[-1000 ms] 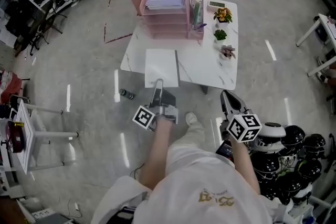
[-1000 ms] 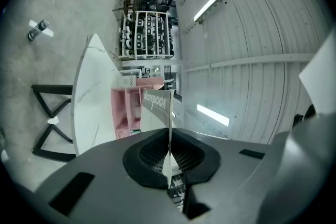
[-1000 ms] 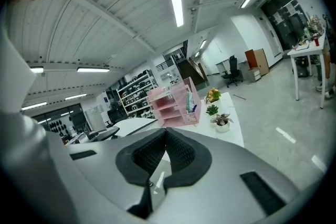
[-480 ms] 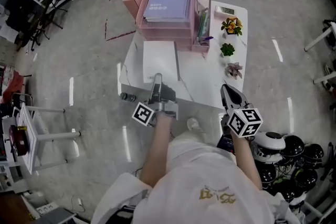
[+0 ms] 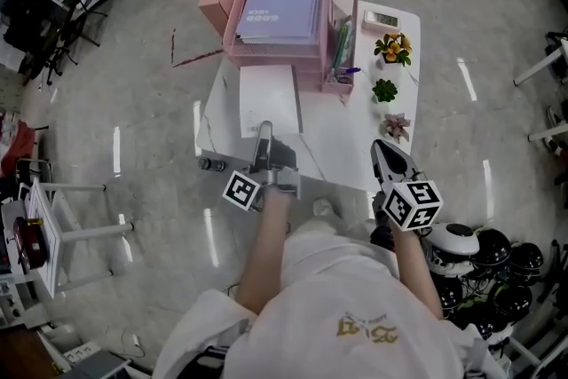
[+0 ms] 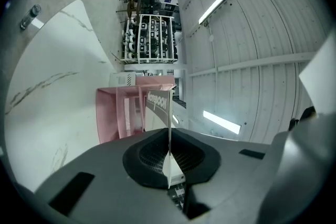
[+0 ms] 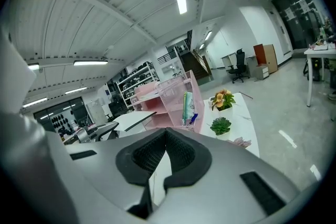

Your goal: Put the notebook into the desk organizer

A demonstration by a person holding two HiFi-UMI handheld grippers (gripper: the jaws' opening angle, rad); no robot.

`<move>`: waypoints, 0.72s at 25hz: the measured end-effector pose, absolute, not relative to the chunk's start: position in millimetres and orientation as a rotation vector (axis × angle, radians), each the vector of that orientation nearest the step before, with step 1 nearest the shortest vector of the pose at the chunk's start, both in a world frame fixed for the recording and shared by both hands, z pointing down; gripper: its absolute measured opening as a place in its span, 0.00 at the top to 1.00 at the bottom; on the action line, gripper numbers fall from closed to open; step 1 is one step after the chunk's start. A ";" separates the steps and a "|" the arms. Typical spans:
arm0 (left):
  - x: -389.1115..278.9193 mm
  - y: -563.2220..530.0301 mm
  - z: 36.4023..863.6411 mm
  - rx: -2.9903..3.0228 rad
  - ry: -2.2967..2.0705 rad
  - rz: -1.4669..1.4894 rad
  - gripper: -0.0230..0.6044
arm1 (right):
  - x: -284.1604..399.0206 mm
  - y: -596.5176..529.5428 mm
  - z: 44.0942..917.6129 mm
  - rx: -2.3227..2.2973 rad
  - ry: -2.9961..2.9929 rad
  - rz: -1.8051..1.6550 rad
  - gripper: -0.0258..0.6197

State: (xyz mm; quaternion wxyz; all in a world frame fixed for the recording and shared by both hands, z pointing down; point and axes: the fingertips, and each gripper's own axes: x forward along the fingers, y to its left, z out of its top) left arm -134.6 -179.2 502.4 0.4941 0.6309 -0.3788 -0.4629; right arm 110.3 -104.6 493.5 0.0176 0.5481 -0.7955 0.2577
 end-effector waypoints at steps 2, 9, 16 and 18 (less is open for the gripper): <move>-134.0 -179.8 505.0 1.525 -0.921 -1.116 0.92 | 110.4 -103.7 495.6 1.703 -2.466 0.808 0.94; -134.2 -181.0 512.6 1.512 -0.940 -1.112 0.92 | 110.4 -104.7 494.4 1.694 -2.472 0.810 0.94; -132.3 -187.8 520.4 1.488 -0.959 -1.127 0.92 | 109.8 -119.8 500.3 1.644 -2.490 0.819 0.94; -131.0 -191.3 520.7 1.485 -0.963 -1.130 0.92 | 109.9 -127.6 500.6 1.628 -2.497 0.817 0.94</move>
